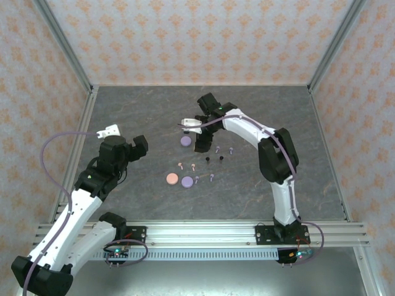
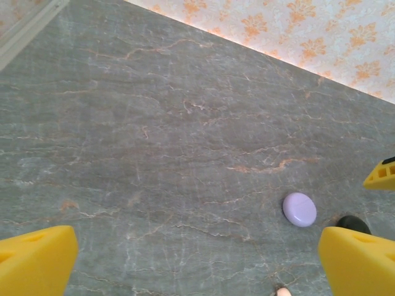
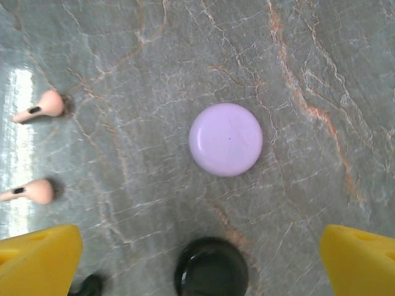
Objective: Insert wireless bluetooth earbuds into charging case
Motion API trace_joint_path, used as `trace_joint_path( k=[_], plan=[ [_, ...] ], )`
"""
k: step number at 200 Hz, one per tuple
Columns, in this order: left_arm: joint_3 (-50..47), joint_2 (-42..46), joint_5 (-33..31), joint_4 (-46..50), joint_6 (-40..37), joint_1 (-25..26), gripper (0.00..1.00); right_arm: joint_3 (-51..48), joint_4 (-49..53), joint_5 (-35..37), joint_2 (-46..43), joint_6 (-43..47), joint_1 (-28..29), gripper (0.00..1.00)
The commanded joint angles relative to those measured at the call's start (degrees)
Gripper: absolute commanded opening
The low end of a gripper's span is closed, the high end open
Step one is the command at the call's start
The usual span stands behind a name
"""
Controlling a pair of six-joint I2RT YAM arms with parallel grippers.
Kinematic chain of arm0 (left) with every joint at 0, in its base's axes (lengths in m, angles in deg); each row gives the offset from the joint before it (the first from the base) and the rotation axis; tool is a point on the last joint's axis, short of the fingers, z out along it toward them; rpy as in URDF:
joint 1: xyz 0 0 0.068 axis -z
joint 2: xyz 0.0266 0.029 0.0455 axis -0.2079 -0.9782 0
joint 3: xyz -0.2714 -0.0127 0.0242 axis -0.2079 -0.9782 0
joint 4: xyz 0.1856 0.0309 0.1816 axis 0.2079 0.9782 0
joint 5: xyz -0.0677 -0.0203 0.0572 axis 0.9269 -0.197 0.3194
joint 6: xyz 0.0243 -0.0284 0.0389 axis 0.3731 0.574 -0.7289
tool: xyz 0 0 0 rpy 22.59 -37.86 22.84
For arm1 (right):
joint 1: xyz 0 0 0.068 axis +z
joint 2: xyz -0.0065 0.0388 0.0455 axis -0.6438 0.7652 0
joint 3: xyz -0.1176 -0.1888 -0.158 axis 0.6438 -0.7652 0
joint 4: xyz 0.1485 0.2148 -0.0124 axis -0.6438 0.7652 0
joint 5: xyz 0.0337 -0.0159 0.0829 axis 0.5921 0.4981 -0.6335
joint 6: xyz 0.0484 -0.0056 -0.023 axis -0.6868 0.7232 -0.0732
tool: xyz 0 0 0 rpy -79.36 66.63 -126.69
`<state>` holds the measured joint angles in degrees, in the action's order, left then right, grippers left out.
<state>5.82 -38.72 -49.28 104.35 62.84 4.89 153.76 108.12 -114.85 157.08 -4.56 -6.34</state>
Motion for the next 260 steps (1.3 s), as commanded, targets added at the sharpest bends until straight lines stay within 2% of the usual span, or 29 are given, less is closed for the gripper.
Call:
trace_joint_path(
  k=[1, 24, 104, 165, 260],
  plan=[
    [-0.4, 0.7, -3.4, 2.6, -1.1, 0.0, 1.0, 6.4, 4.3, 0.0, 3.6, 5.4, 0.5, 0.96],
    [-0.6, 0.8, -4.1, 2.7, -1.1, 0.0, 1.0, 11.6, 6.6, 0.9, 7.8, 6.3, 1.1, 0.92],
    [-0.7, 0.9, -5.5, 3.3, -1.1, 0.0, 1.0, 19.2, 8.3, 1.1, 17.2, 7.4, 3.1, 0.88],
    [-0.8, 0.9, -5.4, 3.5, -0.8, 0.0, 1.0, 26.2, 11.1, 2.2, 23.3, 6.4, 3.5, 0.81],
    [-0.9, 0.8, -5.5, 3.6, -1.0, 0.0, 1.0, 24.4, 13.2, 5.2, 22.6, 5.4, 3.4, 0.65]
  ],
)
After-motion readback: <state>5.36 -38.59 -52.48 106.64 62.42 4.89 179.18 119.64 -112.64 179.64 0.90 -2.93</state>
